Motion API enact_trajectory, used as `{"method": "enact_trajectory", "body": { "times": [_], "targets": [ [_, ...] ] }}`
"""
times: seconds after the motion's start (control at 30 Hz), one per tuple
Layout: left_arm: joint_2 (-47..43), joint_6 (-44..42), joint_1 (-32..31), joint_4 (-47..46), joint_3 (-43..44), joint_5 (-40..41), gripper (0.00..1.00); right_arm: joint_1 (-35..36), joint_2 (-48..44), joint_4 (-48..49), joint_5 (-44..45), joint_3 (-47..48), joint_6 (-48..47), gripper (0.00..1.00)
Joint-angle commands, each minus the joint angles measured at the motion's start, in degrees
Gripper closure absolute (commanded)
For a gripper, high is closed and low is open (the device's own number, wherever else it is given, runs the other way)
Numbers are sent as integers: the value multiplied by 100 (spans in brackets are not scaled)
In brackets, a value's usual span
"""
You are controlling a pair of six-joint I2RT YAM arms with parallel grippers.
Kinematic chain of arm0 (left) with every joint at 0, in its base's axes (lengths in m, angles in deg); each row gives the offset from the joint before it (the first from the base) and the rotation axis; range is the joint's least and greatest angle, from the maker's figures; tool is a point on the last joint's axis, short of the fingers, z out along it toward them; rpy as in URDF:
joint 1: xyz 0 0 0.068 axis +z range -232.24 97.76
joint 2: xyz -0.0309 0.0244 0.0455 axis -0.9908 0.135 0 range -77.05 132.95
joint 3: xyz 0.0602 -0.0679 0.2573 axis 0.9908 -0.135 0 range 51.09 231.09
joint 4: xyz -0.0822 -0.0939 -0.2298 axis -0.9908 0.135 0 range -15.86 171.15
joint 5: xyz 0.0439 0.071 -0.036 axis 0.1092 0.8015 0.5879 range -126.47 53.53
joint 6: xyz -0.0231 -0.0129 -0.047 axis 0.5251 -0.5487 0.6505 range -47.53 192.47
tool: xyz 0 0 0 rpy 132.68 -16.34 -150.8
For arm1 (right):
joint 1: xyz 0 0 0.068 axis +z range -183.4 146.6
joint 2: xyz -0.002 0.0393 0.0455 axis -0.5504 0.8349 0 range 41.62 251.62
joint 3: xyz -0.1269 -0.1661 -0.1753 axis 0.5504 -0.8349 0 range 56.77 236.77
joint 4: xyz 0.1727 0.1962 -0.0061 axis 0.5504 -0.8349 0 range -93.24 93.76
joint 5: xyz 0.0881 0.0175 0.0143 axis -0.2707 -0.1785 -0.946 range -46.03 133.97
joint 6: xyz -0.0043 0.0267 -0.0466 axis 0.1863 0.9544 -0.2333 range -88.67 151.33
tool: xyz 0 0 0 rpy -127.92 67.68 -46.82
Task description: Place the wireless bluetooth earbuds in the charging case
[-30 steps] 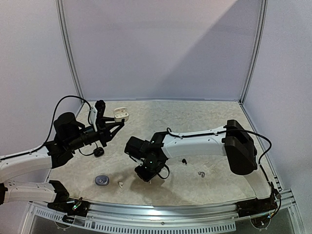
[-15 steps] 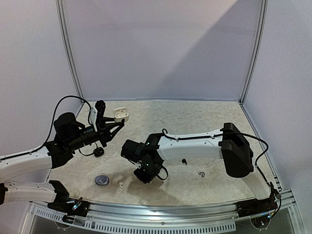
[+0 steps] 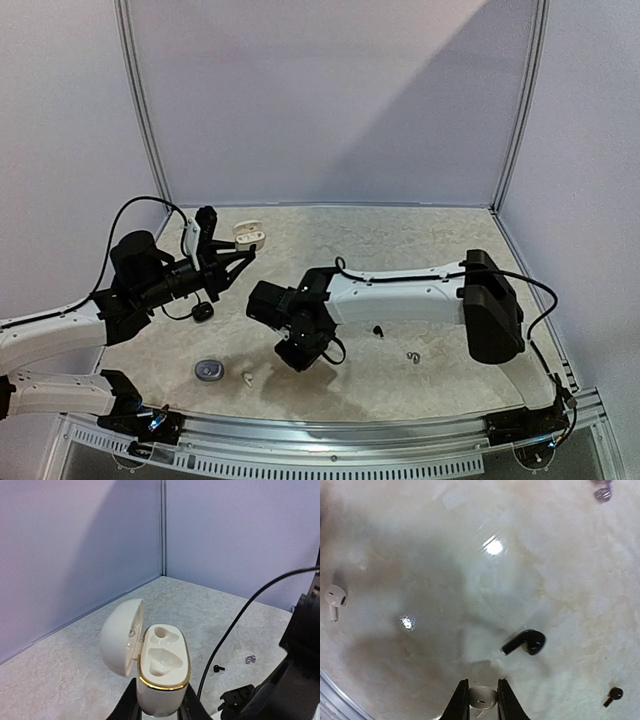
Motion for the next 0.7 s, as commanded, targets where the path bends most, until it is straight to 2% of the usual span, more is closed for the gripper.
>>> {"method": "enact_trajectory", "body": {
  "times": [0.0, 0.1, 0.23, 0.4, 0.47, 0.67],
  "targets": [
    [-8, -106, -133, -234, -23, -113, 100, -124, -1310, 312, 799, -71, 28, 100],
    [110, -391, -141, -546, -22, -448, 100, -152, -1977, 889, 1259, -303, -220, 100],
    [272, -508, -155, -988, 63, -620, 100, -158, -3102, 2357, 1572, -1040, -872, 100],
    [270, -583, -216, -1365, 49, -456, 100, -129, -4150, 5400, 1555, -2470, -1720, 100],
    [234, -573, -242, -1437, 16, -397, 100, -121, -4294, 6072, 1449, -2676, -2007, 100],
    [296, -384, -272, -1767, -119, -549, 100, -98, -3969, 6934, 565, -2464, -2876, 100]
  ]
}}
